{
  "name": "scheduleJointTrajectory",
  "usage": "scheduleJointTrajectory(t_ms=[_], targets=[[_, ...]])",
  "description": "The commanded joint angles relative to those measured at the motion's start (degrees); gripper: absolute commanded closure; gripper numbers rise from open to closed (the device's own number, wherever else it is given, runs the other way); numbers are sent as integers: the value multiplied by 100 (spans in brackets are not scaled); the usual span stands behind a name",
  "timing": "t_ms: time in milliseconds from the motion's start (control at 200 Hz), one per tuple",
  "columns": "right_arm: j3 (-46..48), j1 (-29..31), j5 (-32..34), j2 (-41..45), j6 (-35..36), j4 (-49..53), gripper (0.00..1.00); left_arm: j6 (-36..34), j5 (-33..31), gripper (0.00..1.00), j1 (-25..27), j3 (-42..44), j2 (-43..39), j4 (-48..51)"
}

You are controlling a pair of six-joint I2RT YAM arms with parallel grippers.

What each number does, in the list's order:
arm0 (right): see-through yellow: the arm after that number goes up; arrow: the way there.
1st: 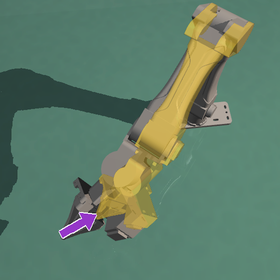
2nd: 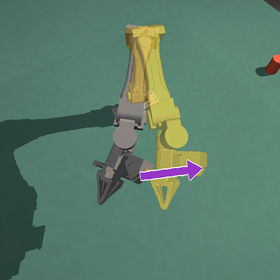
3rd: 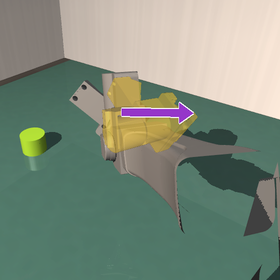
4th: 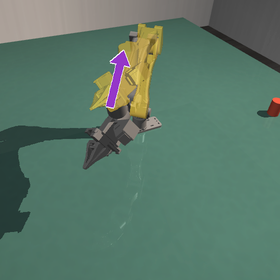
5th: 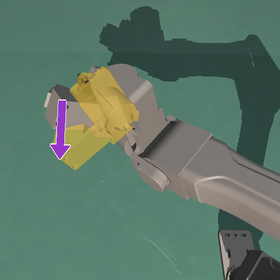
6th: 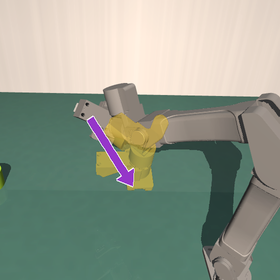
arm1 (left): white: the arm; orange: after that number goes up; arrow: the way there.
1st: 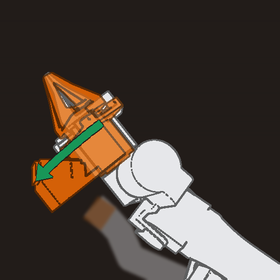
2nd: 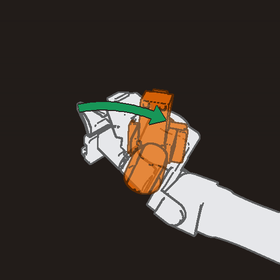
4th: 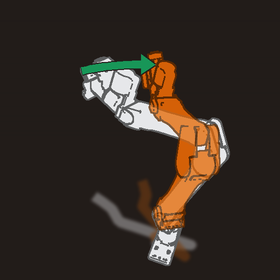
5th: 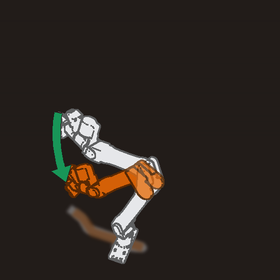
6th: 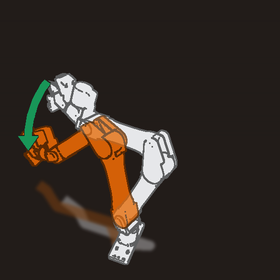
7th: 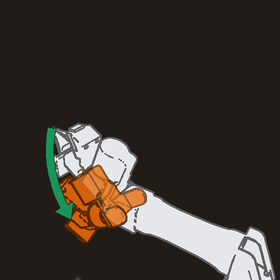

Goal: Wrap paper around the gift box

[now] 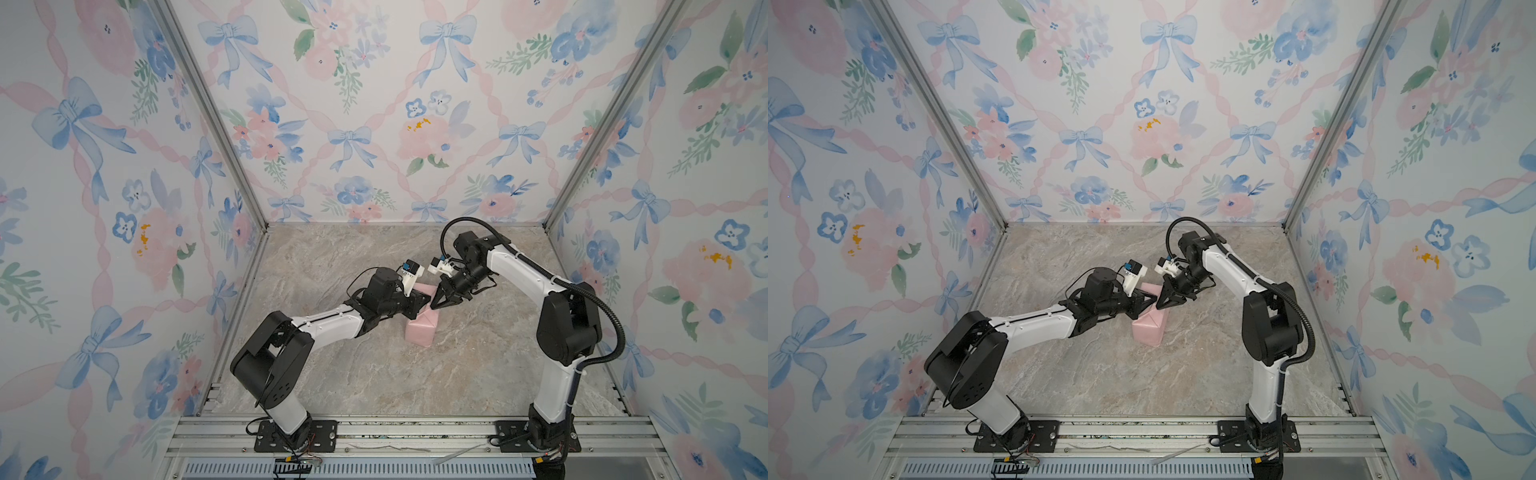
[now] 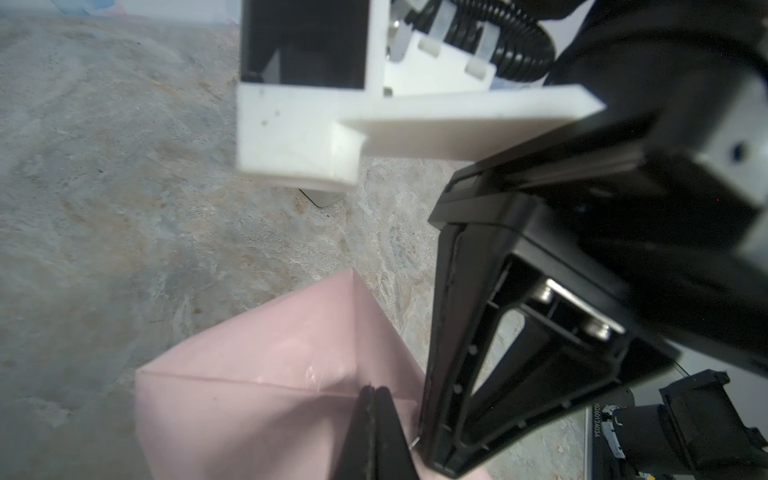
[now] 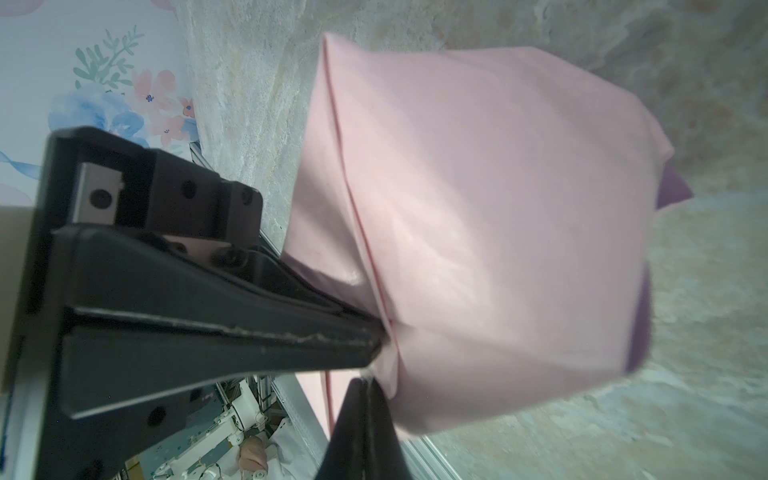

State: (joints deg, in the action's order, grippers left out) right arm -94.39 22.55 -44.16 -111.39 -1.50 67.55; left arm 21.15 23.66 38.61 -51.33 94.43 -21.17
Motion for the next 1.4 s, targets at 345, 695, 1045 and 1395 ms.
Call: scheduleJointTrajectory(t_ms=[345, 695, 1045, 1395], targets=[[19, -75, -89, 235, -146, 157, 85, 90, -116, 96, 28, 396, 16, 421], [385, -126, -288, 421, -172, 48, 85, 98, -117, 96, 41, 394, -10, 420], [551, -156, -245, 527, -192, 9, 93, 98, -116, 96, 46, 387, -38, 416], [829, -251, -233, 686, -264, -124, 98, 68, -145, 96, 43, 352, -34, 416]])
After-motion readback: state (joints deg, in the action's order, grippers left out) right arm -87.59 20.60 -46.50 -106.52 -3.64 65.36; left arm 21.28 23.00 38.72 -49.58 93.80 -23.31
